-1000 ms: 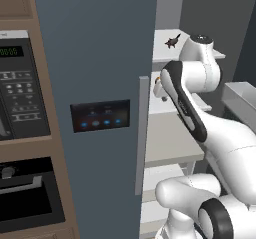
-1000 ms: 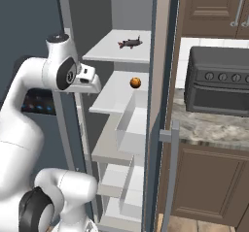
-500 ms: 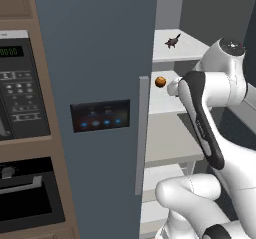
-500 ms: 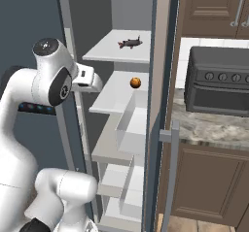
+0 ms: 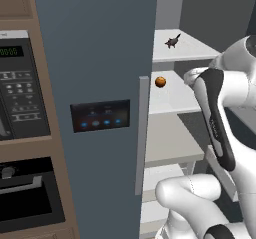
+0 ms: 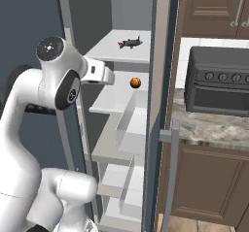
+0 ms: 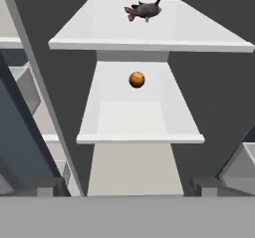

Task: Take the fish out of the fridge, briefly rinse it in the sink, and place it on the tray next to the sink.

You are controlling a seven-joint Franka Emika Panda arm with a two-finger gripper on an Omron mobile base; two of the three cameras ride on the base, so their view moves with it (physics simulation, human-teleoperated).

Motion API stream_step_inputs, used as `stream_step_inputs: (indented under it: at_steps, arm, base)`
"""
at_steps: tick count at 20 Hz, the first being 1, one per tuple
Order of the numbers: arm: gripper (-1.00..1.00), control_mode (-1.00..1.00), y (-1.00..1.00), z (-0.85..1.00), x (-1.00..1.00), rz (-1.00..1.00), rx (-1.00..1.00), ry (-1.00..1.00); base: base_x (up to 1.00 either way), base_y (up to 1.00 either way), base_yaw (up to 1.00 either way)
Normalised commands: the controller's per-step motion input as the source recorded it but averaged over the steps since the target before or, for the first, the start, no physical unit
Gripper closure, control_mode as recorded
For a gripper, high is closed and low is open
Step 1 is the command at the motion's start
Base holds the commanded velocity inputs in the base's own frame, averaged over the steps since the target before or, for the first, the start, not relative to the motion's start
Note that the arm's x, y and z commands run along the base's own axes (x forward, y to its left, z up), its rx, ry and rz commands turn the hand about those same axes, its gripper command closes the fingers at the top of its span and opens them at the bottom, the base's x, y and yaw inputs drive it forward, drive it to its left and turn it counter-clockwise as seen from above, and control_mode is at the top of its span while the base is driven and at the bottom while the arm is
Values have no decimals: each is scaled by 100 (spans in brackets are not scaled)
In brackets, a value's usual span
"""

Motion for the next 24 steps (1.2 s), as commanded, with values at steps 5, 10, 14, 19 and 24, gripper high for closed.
stream_step_inputs:
  at_steps: [5,10,14,19,24]
  arm:
    - [-100,-100,-43,14,4,-2,6,-3]
    - [-100,-100,-37,18,14,0,9,0]
    - [-100,-100,-21,31,41,0,6,0]
    - [-100,-100,-4,24,72,-3,2,0]
    - [-100,-100,-8,0,97,-3,1,0]
  base:
    - [0,0,0]
    - [0,0,0]
    - [0,0,0]
    - [0,0,0]
    - [0,0,0]
